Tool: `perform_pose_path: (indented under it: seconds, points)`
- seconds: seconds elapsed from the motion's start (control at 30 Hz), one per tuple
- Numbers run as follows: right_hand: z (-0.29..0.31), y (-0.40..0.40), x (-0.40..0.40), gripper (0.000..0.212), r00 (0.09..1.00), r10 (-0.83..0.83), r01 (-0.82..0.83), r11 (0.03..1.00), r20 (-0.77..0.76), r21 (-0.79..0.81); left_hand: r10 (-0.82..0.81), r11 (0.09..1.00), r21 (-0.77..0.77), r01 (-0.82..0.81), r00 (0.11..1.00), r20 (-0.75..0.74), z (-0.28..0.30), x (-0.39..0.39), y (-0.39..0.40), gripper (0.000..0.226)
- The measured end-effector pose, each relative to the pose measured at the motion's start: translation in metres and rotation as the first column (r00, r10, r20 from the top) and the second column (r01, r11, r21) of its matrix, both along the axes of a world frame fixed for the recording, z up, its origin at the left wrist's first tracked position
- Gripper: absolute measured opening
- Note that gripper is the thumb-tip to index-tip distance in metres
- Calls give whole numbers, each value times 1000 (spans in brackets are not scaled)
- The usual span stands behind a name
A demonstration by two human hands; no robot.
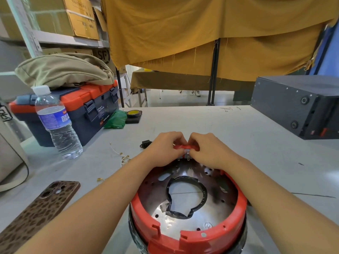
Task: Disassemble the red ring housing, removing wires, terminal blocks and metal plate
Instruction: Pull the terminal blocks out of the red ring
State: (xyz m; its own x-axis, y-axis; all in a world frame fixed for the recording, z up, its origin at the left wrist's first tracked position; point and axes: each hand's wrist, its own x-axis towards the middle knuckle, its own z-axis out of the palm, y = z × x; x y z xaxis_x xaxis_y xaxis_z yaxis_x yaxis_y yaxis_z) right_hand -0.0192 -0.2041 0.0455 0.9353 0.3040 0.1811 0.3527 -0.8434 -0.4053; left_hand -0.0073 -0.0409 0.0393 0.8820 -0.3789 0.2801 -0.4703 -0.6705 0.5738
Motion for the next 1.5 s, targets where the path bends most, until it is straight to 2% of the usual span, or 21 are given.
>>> perform_pose_path:
  seconds: [0.17, 0.3, 0.7, 1.23, 1.5]
  points:
    - [-2, -2, 0, 21, 1000, 11, -11, 1000, 7, 3, -3, 1000, -29, 3, 1000, 19, -2, -1, 1, 10]
    - [-3, -4, 1, 25, 1000, -18, 18, 999, 7, 39, 16, 1000, 10, -16, 999, 40, -3, -1, 1, 14]
    - [-4, -7, 2, 21, 999, -49, 49, 997, -6, 53, 60, 998, 29, -60, 998, 8, -4, 1, 2, 15]
    - [-3, -4, 1, 14, 998, -49, 51, 996, 32, -75, 62, 992, 104, -67, 997, 53, -1, -1, -6, 13]
    - [-6, -2, 4, 15, 998, -26, 36, 979, 55, -199, 58, 987, 146, -67, 996, 64, -2, 3, -9, 10]
